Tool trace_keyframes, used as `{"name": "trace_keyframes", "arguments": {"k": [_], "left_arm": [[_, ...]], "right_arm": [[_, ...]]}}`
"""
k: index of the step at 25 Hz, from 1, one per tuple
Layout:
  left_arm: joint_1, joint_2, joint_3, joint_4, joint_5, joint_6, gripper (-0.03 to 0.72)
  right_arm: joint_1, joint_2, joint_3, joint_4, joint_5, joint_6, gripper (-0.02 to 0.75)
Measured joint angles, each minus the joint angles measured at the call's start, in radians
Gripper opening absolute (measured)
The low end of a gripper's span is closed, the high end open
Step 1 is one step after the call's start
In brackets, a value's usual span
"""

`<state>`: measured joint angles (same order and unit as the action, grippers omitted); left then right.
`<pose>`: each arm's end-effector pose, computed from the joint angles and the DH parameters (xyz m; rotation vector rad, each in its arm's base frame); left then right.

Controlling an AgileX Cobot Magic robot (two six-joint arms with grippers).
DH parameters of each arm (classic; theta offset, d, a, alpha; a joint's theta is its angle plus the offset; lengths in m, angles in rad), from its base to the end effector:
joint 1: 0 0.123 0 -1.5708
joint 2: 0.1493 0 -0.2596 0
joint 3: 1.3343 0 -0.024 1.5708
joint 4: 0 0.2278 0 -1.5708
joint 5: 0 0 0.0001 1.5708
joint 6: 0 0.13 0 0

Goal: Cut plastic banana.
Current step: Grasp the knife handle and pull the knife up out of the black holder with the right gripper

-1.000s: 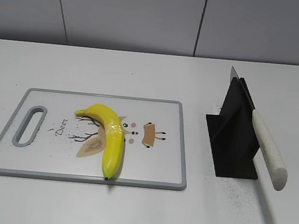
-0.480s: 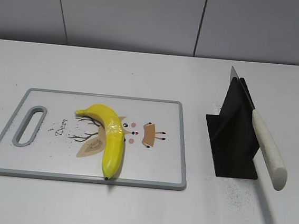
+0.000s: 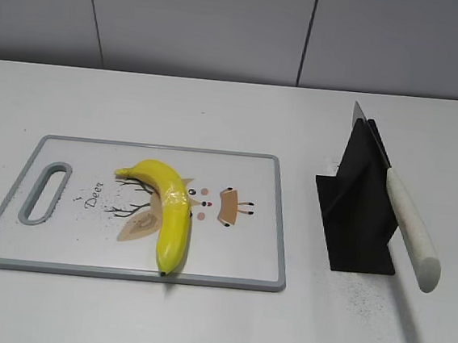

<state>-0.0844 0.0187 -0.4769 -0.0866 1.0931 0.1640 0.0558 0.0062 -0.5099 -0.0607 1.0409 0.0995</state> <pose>0.0361 -0.0131 0.2377 0.2656 2.0990 -0.0577 0.0366 -0.0048 0.2536 0.0463 2.0189 0.0262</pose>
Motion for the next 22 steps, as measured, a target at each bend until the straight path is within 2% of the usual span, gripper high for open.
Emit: {"name": "trace_keyframes", "arguments": {"k": [8, 14, 22], "left_arm": [[0.000, 0.000, 0.000, 0.003, 0.000, -0.004, 0.593], [0.000, 0.000, 0.000, 0.005, 0.000, -0.005, 0.595], [0.001, 0.000, 0.000, 0.005, 0.000, -0.005, 0.591]], "right_arm": [[0.006, 0.220, -0.072, 0.010, -0.009, -0.003, 0.572], [0.079, 0.366, -0.174, 0.061, -0.008, 0.043, 0.572], [0.191, 0.674, -0.304, 0.061, 0.110, 0.121, 0.572]]}}
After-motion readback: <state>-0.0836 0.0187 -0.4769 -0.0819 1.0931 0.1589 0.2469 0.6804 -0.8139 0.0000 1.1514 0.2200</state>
